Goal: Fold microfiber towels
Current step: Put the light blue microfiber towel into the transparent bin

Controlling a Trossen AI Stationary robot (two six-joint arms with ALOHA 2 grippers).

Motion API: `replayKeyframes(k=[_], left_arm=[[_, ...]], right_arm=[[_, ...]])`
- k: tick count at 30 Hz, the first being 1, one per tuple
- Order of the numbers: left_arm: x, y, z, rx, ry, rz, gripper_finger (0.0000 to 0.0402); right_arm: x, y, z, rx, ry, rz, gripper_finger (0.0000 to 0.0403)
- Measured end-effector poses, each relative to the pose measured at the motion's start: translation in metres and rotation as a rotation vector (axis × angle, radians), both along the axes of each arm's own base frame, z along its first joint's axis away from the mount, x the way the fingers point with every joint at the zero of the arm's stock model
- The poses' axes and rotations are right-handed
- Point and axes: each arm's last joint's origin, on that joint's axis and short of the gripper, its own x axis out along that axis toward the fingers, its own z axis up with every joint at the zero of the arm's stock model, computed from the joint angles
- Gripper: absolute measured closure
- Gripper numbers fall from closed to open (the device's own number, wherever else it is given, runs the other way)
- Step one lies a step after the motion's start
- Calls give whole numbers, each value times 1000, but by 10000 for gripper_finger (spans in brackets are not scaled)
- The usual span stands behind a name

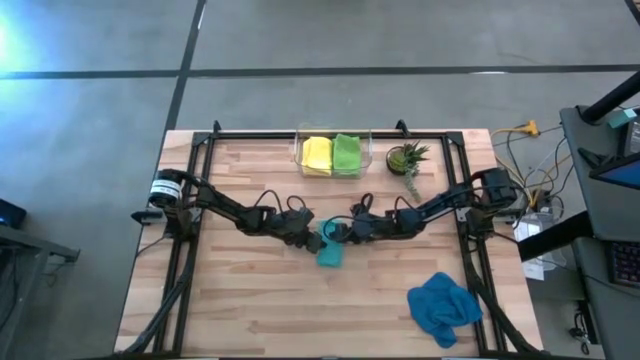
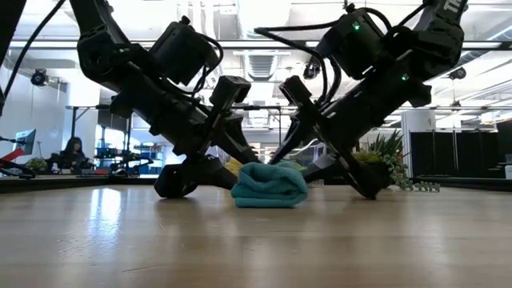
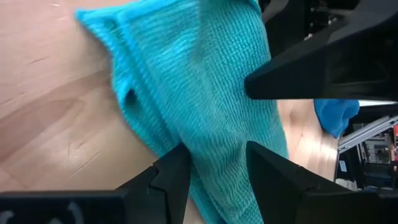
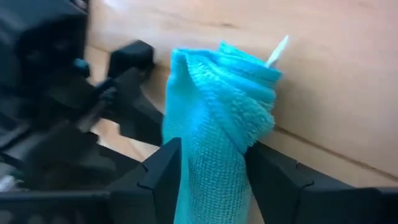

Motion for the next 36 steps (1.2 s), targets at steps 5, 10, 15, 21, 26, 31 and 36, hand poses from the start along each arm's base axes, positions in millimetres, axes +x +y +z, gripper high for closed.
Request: replayKeyframes(k=[5,10,15,21,26,31,36], left_arm=[[0,0,-1,9,10,-7,263],[-1,0,-1,14,11,-10,263],[-1,0,-3,25,23,-17,263],[-2,0,-3,34,27,-25,263],[-3,0,-2,48,26,-44,263],[-11,3,3,63,53,-62,263],[-32,9,10,76,68,-47,263]], right_arm=[[4,-1,5,-23,-57,9,241],[4,0,4,-33,-52,34,242],[4,1,-1,-16,-35,69,251],[4,2,-2,-17,-33,74,325],[4,2,-1,-43,-31,95,385],[3,2,-1,-47,-30,101,388],[2,2,4,-68,-35,118,389]])
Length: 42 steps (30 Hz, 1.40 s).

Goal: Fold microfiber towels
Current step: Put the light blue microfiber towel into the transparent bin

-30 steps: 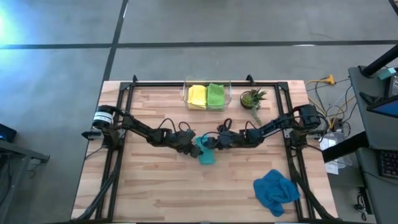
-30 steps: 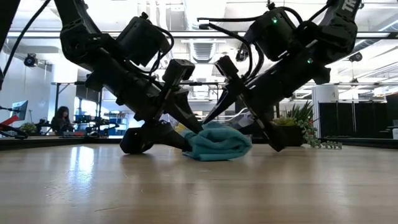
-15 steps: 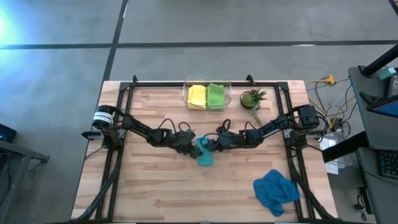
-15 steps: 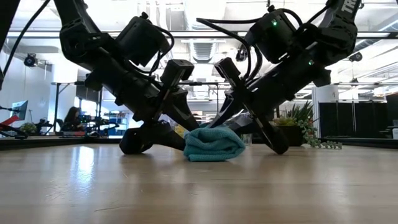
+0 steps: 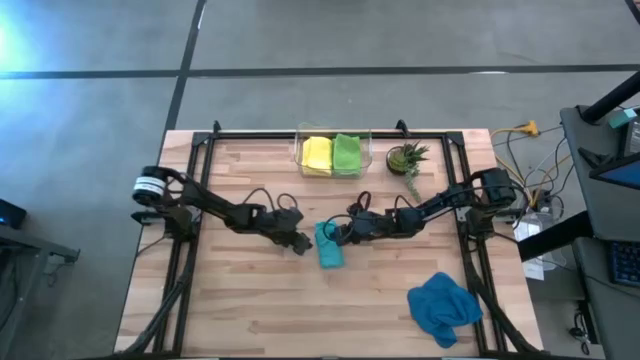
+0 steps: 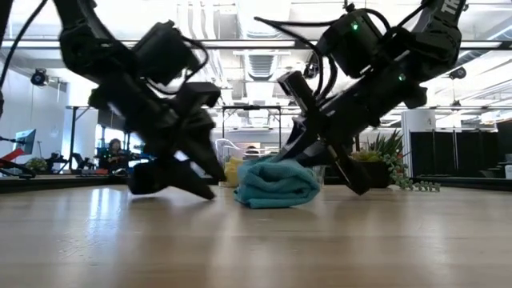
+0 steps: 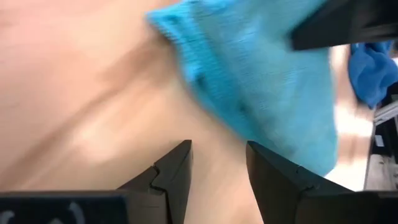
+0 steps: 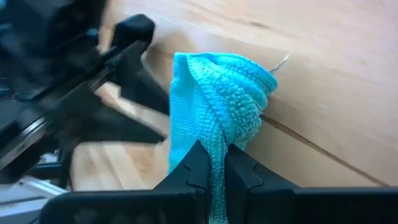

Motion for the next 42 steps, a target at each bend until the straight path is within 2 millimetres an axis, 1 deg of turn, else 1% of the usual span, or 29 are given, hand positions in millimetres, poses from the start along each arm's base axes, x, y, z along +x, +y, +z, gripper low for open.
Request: replayKeyframes(k=[7,10,14,18,20,24,27,30,33,38,40,42], left_arm=[[-47,5,7,13,-25,70,263],[-67,7,6,6,-33,114,263],[-88,8,4,2,-43,129,263],[-100,9,1,-11,-47,142,263],[-99,9,2,-12,-56,142,263],[-100,9,0,-12,-58,141,263],[-100,9,-1,-11,-54,141,263],[-100,9,-2,-9,-55,139,263],[-99,9,0,-10,-69,138,263],[-99,9,-1,-8,-67,143,263],[-99,10,-1,3,-66,158,263],[-99,10,-2,16,-67,177,263]], right_arm=[[0,0,24,-48,-79,39,390],[-1,-1,34,-64,-112,44,390],[-1,-6,44,-91,-139,40,390],[0,-17,54,-111,-156,12,390],[2,-26,61,-136,-168,0,390],[12,-49,81,-187,-193,-38,390],[20,-74,99,-231,-183,-61,390],[25,-103,117,-269,-194,-98,390],[25,-137,132,-278,-216,-153,390],[25,-188,138,-228,-236,-192,390],[28,-202,138,-206,-253,-185,390],[36,-213,134,-179,-253,-174,390]])
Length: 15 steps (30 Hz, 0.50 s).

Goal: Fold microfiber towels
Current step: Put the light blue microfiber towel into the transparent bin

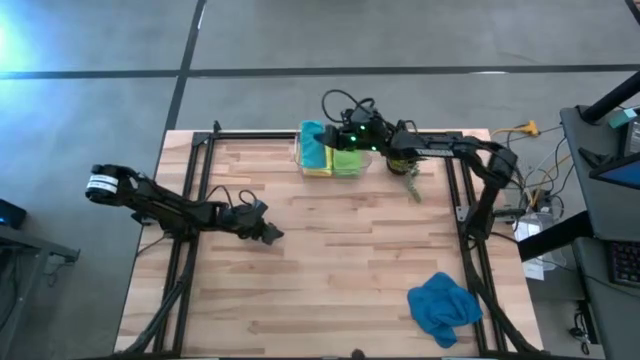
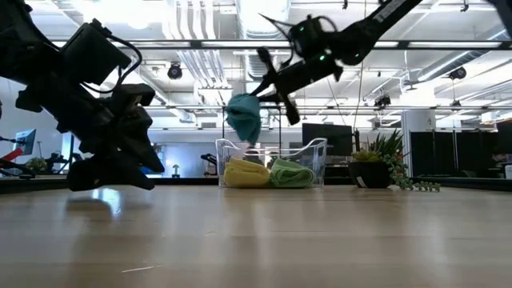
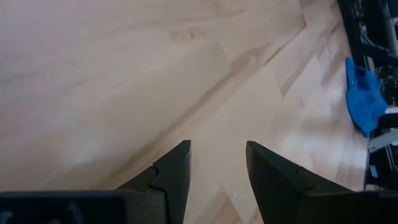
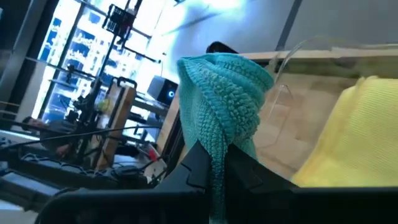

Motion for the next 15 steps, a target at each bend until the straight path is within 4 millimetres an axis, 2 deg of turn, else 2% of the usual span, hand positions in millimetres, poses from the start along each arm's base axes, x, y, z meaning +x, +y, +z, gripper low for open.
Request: replayKeyframes(k=[7,11,15], left_arm=[[1,1,1,3,-5,58,263],[1,1,0,-13,-3,72,263],[1,1,0,-13,-3,74,263]], right_arm=[[30,-21,-18,58,6,4,390],[34,-26,-39,109,65,-19,390],[27,-27,-52,101,157,-77,390]])
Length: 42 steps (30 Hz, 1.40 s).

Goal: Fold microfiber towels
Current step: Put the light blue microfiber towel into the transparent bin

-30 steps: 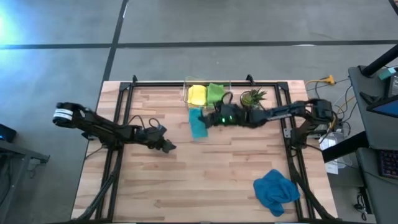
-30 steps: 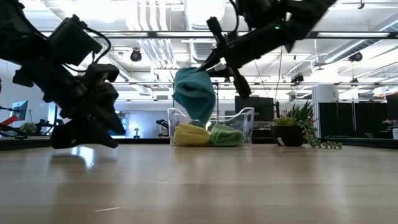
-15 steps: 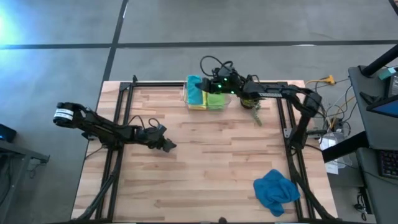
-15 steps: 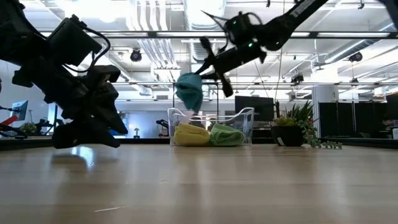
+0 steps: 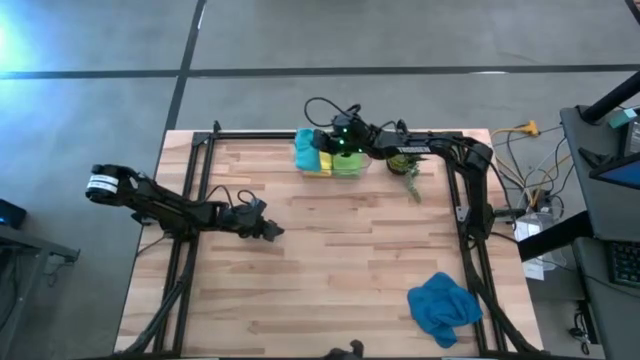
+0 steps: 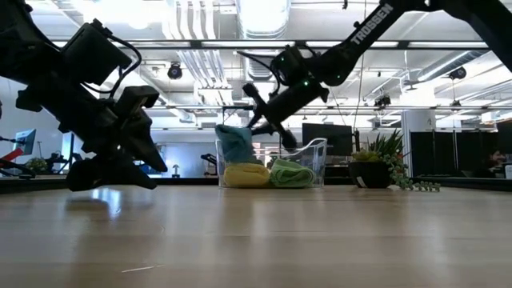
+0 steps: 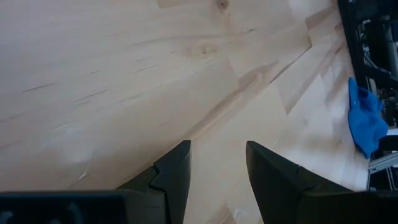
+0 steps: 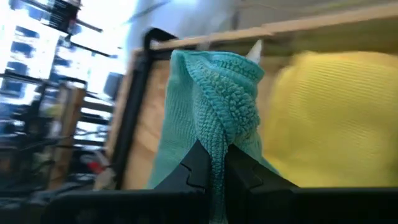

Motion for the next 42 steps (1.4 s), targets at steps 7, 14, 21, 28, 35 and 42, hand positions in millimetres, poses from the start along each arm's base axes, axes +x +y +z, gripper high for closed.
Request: replayKeyframes(k=[7,14,21,28,35,42], left_arm=[[0,1,0,16,-1,22,263],[0,1,0,20,-2,27,263],[0,1,0,19,-4,27,263],[0,1,0,15,-5,25,263],[1,1,1,12,-10,21,263],[1,1,1,12,-11,19,263]], right_arm=[[-11,-7,-8,-35,96,2,390],[-13,-9,-19,-59,173,0,390],[-3,-14,-26,-84,187,59,390],[13,-21,-25,-71,276,159,390],[22,-31,-3,-156,387,120,390],[16,-46,13,-194,443,119,336]])
